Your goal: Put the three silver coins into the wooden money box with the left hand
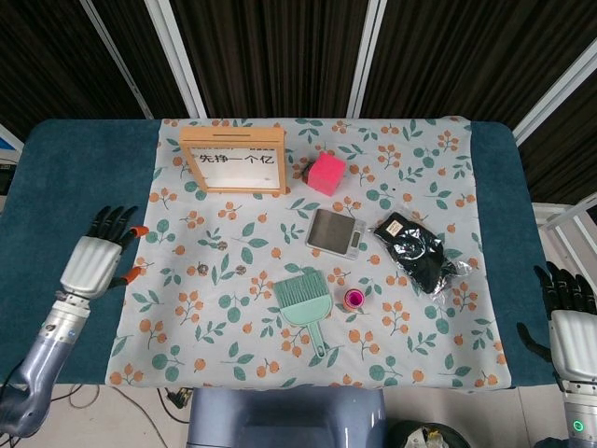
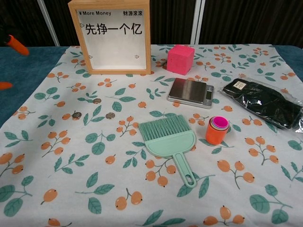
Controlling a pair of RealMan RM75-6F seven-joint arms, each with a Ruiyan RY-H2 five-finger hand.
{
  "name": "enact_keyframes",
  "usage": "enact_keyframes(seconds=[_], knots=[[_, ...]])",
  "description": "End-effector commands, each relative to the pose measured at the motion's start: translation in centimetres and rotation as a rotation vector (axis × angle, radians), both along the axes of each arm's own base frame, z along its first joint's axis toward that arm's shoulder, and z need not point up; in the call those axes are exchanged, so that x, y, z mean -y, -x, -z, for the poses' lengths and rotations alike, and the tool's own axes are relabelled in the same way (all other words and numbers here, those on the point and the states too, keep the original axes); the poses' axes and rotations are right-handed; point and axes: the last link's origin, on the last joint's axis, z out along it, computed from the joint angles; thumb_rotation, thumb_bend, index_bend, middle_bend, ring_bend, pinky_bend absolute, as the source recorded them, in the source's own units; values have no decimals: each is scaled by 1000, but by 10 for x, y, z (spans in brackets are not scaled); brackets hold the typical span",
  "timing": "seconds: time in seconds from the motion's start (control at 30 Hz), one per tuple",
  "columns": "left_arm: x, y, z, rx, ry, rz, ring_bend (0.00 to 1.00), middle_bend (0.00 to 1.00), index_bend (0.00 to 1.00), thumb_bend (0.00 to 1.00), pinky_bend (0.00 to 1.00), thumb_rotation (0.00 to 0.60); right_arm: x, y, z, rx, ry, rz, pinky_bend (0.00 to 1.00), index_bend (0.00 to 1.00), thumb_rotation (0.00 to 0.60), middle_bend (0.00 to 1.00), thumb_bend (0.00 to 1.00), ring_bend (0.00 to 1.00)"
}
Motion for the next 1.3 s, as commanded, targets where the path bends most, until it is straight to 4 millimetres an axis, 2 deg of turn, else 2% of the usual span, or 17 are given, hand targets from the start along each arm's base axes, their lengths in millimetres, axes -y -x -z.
enact_keyframes(seconds=[0.03,0.23,0.43,0.57,1.3], knots=[[-19,-15,31,-32,66,36,0,26,323,250,0,600,1,0,0,2,1,2,0,11,600,20,358,23],[-25,-29,60,-61,112,78,0,27,340,257,0,600,1,0,-2,3,18,14,0,24,600,20,358,23],[-26,-29,78,-94,145,73,0,28,367,260,0,600,1,0,-2,1,15,11,0,24,600,20,358,24],[-25,-28,83,-103,151,77,0,32,402,273,0,600,1,1,-3,2,20,13,0,24,600,20,359,24],[-27,-18,101,-163,164,65,0,41,439,274,0,600,2,0,-3,7,26,10,0,23,600,21,358,24]])
